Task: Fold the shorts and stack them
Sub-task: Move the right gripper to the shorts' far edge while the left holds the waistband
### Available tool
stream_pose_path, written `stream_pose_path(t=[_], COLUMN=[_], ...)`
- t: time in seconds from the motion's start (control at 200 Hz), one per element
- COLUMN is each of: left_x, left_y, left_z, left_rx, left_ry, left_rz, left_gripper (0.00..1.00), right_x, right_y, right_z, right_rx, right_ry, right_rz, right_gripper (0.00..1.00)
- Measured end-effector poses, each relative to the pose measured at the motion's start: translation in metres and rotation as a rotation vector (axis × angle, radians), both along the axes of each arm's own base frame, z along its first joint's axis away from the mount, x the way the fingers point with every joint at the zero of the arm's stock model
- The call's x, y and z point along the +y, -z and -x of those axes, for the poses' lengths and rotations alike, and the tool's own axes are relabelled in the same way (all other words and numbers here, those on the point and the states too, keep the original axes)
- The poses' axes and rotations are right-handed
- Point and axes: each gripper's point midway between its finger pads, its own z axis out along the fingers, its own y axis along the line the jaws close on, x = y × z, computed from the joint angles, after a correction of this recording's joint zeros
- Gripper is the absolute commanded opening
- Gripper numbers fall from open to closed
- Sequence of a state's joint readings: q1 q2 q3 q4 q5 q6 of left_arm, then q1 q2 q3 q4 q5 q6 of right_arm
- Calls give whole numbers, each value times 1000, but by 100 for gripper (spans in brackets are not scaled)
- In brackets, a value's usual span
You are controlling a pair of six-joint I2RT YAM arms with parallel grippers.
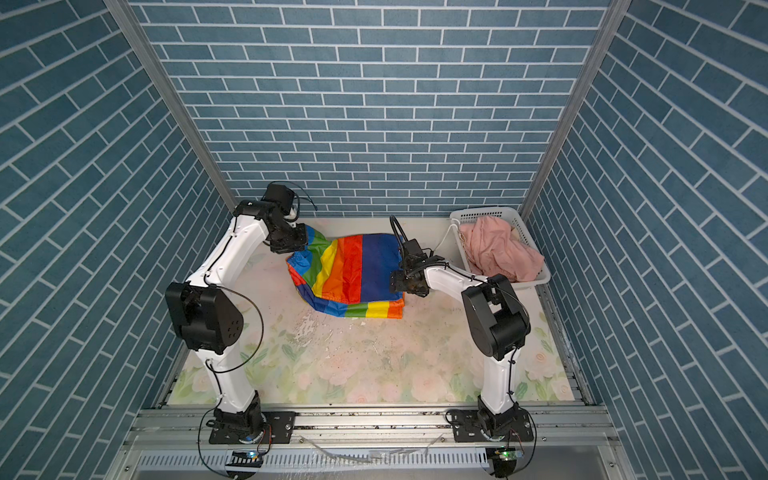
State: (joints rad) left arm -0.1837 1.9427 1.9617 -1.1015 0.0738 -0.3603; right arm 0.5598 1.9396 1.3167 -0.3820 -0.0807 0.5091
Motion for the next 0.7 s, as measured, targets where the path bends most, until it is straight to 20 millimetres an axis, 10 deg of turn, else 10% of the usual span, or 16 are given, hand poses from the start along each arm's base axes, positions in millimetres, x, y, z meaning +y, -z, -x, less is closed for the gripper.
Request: stream_pose_path(t=[0.26,0.7], left_x=[-37,-152], left_y=[4,50], left_z=[-8,-9], left_rx=[27,88], left_ry=[31,115], left_rz=[-39,79], left_gripper=[0,0], right_x=[14,27], right_y=[16,16], right_z=[-15,-20], right_rx=[6,-17], right_ry=[-27,-44], right_rz=[-20,-90], right_gripper=[51,48])
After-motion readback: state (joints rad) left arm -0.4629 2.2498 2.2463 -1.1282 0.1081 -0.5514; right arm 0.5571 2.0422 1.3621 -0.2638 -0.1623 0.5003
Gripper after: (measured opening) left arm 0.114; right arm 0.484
